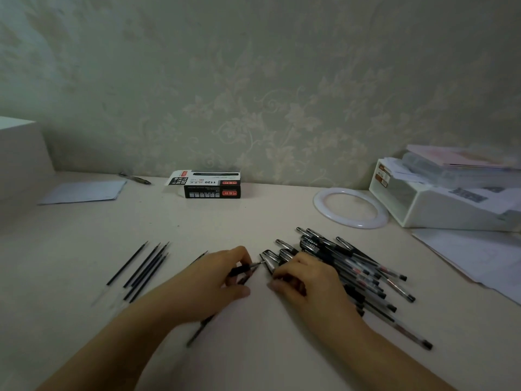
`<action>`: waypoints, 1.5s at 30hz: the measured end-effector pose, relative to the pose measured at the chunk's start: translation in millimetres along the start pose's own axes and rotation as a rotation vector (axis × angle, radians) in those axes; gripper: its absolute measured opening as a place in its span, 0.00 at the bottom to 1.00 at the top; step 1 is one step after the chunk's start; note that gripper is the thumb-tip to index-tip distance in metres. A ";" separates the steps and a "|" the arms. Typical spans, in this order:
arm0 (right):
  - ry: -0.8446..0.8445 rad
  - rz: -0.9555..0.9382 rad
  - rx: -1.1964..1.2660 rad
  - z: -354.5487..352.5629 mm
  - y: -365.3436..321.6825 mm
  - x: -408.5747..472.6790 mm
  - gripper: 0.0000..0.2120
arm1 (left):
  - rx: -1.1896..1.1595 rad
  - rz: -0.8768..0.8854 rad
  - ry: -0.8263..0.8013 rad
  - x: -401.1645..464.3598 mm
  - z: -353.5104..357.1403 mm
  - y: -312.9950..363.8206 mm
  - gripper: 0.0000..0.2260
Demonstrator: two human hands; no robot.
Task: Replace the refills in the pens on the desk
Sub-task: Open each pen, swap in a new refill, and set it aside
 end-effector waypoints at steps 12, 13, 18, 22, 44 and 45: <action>0.107 0.202 0.371 -7.7 23.4 -3.8 0.11 | 0.105 0.012 0.320 0.9 -20.4 5.7 0.11; 0.108 0.214 0.414 -8.4 25.1 -3.7 0.10 | 0.080 0.051 0.327 0.0 -19.4 13.3 0.12; 0.135 0.238 0.552 -14.3 29.0 -2.7 0.11 | 0.049 0.173 0.220 0.0 -1.3 31.8 0.10; 0.068 0.180 0.543 -10.5 21.7 -2.6 0.12 | 0.022 0.196 0.216 1.1 0.3 30.4 0.09; -0.006 0.150 0.493 -4.2 20.8 -0.7 0.09 | -0.082 0.256 0.199 -0.1 4.5 36.2 0.05; -0.013 0.154 0.492 -3.7 21.5 -1.0 0.08 | -0.072 0.270 0.198 -0.2 4.9 38.1 0.05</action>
Point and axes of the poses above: each hand's wrist, its own x-axis towards the middle knuckle, its own z-axis out of the palm, y = z × x, the point moved 9 cm from there along x, towards the middle knuckle, and after that the axes turned 9 degrees about -x, right-handed, at the moved point
